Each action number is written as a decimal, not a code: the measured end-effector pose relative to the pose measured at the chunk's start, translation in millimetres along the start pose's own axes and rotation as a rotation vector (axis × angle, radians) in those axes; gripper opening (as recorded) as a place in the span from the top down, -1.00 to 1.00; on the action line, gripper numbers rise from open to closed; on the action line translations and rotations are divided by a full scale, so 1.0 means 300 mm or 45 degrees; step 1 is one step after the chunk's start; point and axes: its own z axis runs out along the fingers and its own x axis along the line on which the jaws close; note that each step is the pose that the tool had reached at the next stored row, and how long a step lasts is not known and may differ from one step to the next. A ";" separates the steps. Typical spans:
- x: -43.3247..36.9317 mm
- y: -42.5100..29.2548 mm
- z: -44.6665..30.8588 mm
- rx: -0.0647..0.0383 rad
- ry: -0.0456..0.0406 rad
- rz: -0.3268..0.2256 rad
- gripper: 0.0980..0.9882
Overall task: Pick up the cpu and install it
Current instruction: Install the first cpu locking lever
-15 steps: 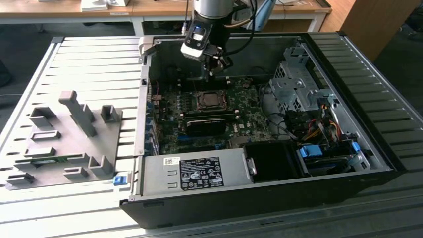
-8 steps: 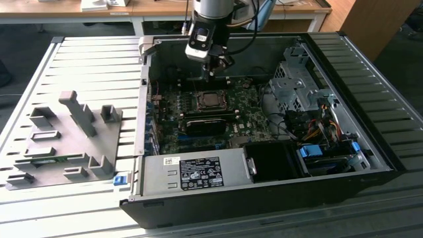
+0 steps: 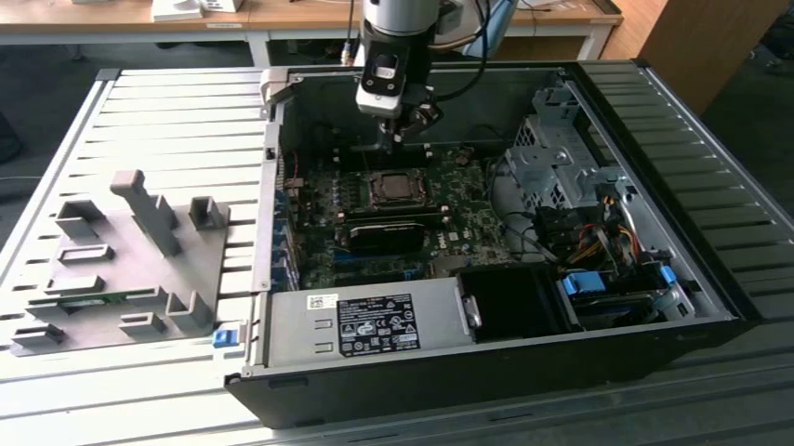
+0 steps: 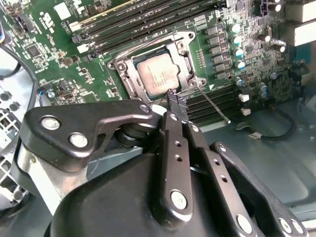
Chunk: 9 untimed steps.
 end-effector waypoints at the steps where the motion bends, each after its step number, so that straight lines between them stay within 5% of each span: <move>1: 0.000 0.000 0.000 0.000 0.000 -0.011 0.98; 9: 0.000 0.000 0.000 0.001 0.003 -0.095 0.98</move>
